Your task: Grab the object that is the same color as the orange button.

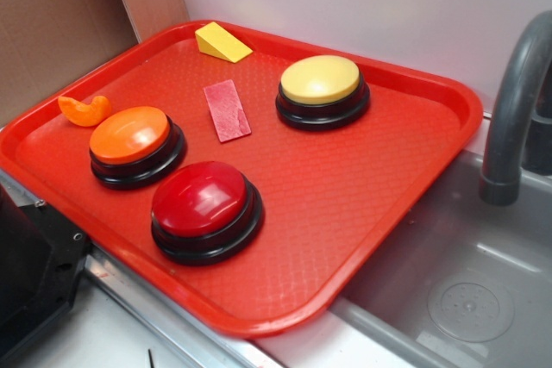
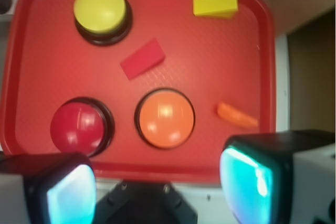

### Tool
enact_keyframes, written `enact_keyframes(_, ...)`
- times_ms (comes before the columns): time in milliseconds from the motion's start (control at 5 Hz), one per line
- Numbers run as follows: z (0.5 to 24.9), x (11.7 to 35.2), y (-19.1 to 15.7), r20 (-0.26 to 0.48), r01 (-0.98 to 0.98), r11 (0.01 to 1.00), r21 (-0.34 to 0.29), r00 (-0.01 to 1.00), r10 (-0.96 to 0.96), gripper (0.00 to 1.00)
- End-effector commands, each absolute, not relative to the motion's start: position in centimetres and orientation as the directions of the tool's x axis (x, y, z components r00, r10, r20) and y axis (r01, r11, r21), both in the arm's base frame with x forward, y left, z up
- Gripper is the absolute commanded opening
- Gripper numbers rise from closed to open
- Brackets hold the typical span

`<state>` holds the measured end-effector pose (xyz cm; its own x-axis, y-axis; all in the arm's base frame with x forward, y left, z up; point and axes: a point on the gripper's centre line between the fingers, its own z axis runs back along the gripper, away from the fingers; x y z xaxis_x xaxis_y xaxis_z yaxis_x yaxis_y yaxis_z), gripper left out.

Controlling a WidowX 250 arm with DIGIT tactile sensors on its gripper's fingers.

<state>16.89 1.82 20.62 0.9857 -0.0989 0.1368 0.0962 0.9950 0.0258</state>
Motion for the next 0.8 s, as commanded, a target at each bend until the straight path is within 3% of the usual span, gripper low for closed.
enact_keyframes(0,17.9,18.2,6.9,0.172,0.183,0.982,0.051,0.967,-0.189,1.00)
enact_keyframes(200,16.9,17.9,8.9,0.213,0.253,0.966,0.054,0.942,-0.259,1.00)
enact_keyframes(600,13.0,18.3,12.6,0.180,0.355,0.932,0.068,0.915,-0.361,1.00)
